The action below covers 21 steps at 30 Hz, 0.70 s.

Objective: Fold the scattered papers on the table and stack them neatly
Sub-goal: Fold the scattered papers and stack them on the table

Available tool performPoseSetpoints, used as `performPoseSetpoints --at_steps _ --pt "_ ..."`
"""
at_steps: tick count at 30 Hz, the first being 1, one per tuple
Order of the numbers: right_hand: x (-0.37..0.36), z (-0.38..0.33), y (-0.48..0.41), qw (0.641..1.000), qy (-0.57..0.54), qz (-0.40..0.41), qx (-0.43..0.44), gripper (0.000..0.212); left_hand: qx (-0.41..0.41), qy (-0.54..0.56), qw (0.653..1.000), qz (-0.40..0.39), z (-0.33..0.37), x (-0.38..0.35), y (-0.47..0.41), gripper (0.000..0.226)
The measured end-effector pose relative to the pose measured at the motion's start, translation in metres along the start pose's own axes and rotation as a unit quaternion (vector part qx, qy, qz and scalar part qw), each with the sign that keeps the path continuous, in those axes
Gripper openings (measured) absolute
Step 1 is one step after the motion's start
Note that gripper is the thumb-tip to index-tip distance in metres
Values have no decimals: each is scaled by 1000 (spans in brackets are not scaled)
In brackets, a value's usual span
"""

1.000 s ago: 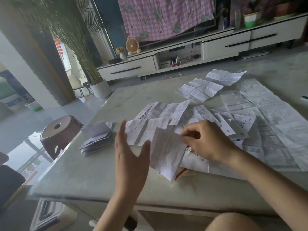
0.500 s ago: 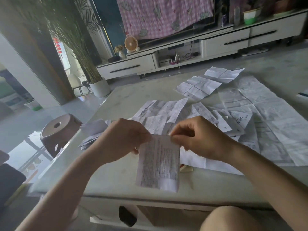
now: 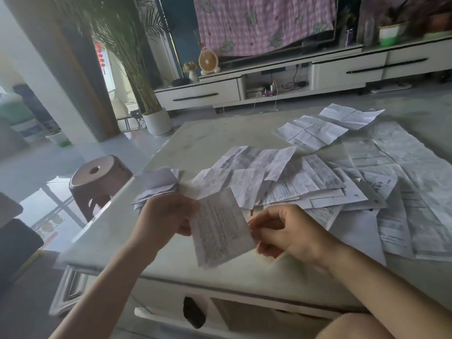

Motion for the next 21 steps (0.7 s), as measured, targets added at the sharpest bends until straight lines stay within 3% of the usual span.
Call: performPoseSetpoints --at_steps 4,11,15,18,21 --pt "-15 -6 -6 999 -42 -12 1 20 -5 19 999 36 -14 13 -3 24" --pt "-45 -26 -34 996 82 29 24 9 -5 52 996 67 -41 37 -9 31" --pt "-53 -42 -67 991 107 76 37 11 -33 86 992 87 -50 62 -25 21" --pt "-47 -52 -86 993 -12 113 10 13 -122 -72 972 190 -58 91 -44 7" --pt "-43 -52 -98 983 -123 130 -33 12 -194 -232 925 229 -62 109 -68 33"
Point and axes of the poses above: each hand's wrist, its own y-axis away from the middle knuckle, its own x-axis out of the back of the hand, z = x × y, the point moved 3 cm from there along -y, towards the middle knuckle, and after that the axes turned 2 degrees about -x, right-handed, at the moved point
